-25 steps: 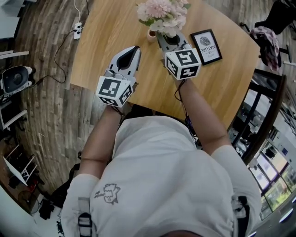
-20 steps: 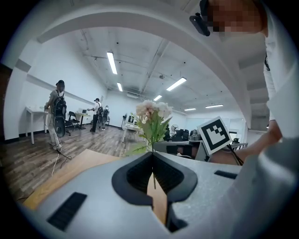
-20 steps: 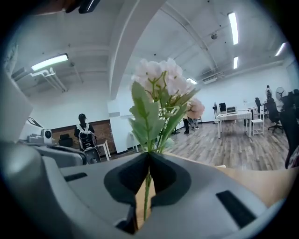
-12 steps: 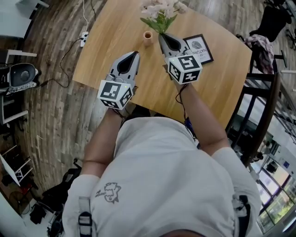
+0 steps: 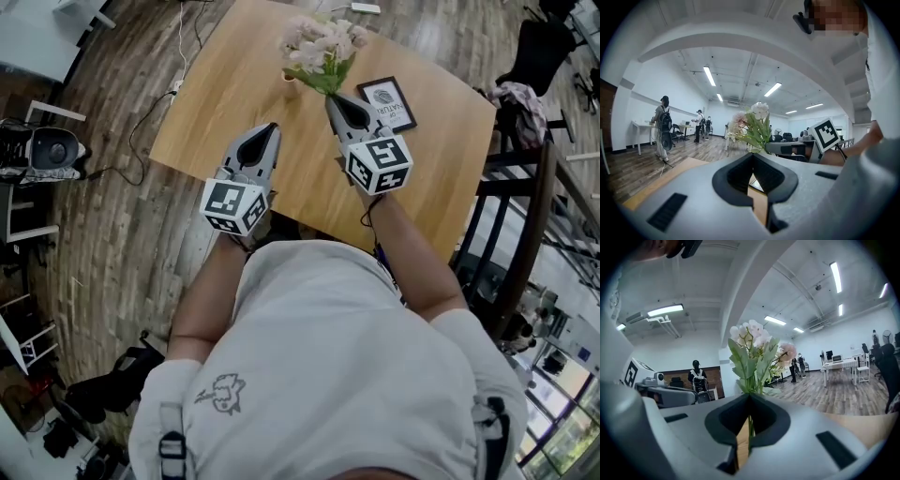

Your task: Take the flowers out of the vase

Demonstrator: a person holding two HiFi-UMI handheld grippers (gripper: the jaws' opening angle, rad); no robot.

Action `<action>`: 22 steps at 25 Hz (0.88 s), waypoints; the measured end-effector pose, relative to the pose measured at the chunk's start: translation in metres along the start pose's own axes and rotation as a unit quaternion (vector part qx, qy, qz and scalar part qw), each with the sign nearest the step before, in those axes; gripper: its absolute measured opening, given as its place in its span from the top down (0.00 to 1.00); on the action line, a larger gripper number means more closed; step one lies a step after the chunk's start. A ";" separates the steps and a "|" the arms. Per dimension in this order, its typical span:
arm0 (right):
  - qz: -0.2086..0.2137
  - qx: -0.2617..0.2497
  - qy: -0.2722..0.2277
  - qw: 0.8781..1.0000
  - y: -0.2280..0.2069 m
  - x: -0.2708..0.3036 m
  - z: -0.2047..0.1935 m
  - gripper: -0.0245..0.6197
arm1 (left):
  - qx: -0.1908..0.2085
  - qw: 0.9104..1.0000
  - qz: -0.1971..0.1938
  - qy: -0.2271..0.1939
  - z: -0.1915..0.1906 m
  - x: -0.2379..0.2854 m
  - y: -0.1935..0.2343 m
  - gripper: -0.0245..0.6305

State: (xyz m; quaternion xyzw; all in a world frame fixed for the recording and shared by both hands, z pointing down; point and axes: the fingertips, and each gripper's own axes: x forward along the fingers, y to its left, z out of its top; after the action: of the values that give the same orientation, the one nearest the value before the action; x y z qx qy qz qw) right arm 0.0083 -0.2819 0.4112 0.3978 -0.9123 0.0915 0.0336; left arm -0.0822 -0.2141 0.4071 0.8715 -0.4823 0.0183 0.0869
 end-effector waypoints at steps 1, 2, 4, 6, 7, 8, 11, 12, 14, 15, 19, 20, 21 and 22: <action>0.003 -0.001 -0.004 1.000 0.003 -0.008 0.002 0.96 | 0.003 1.000 0.002 -0.001 0.001 -0.005 -0.006 0.96; 0.006 -0.002 -0.007 1.000 0.005 -0.017 0.004 0.96 | 0.005 1.000 0.003 -0.003 0.002 -0.009 -0.011 0.96; 0.013 -0.004 -0.013 1.000 0.011 -0.034 0.008 0.96 | 0.008 1.000 0.006 -0.005 0.003 -0.018 -0.022 0.96; 0.020 -0.005 -0.017 1.000 0.017 -0.050 0.010 0.96 | 0.010 1.000 0.008 -0.006 0.003 -0.027 -0.033 0.96; 0.023 -0.006 -0.019 1.000 0.020 -0.058 0.010 0.96 | 0.011 1.000 0.009 -0.006 0.003 -0.032 -0.038 0.96; 0.025 -0.007 -0.020 0.999 0.023 -0.065 0.009 0.96 | 0.012 1.000 0.008 -0.006 0.003 -0.036 -0.043 0.96; 0.027 -0.005 -0.022 0.999 0.029 -0.081 0.007 0.96 | 0.015 1.000 0.006 -0.004 0.002 -0.046 -0.053 0.96; 0.027 -0.004 -0.023 0.999 0.032 -0.086 0.007 0.96 | 0.016 1.000 0.004 -0.003 0.003 -0.049 -0.055 0.96; 0.026 -0.003 -0.025 0.999 0.037 -0.093 0.007 0.96 | 0.020 1.000 0.000 -0.003 0.004 -0.055 -0.059 0.96; 0.026 -0.003 -0.026 0.999 0.041 -0.096 0.007 0.96 | 0.022 1.000 -0.003 -0.004 0.005 -0.058 -0.060 0.96; 0.023 -0.008 -0.031 0.999 0.056 -0.108 0.010 0.96 | 0.025 0.999 -0.022 -0.006 0.009 -0.071 -0.067 0.96; 0.023 -0.011 -0.032 0.999 0.059 -0.111 0.011 0.96 | 0.027 0.999 -0.027 -0.007 0.010 -0.073 -0.068 0.96; 0.022 -0.014 -0.034 0.999 0.061 -0.112 0.013 0.96 | 0.028 0.999 -0.031 -0.008 0.011 -0.075 -0.068 0.96; 0.020 -0.016 -0.035 0.999 0.065 -0.114 0.014 0.96 | 0.028 0.999 -0.035 -0.009 0.012 -0.078 -0.068 0.96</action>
State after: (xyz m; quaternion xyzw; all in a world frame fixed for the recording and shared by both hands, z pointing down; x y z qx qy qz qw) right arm 0.0391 -0.1594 0.3729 0.3813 -0.9223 0.0632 0.0066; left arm -0.0668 -0.1153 0.3771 0.8900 -0.4516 0.0209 0.0590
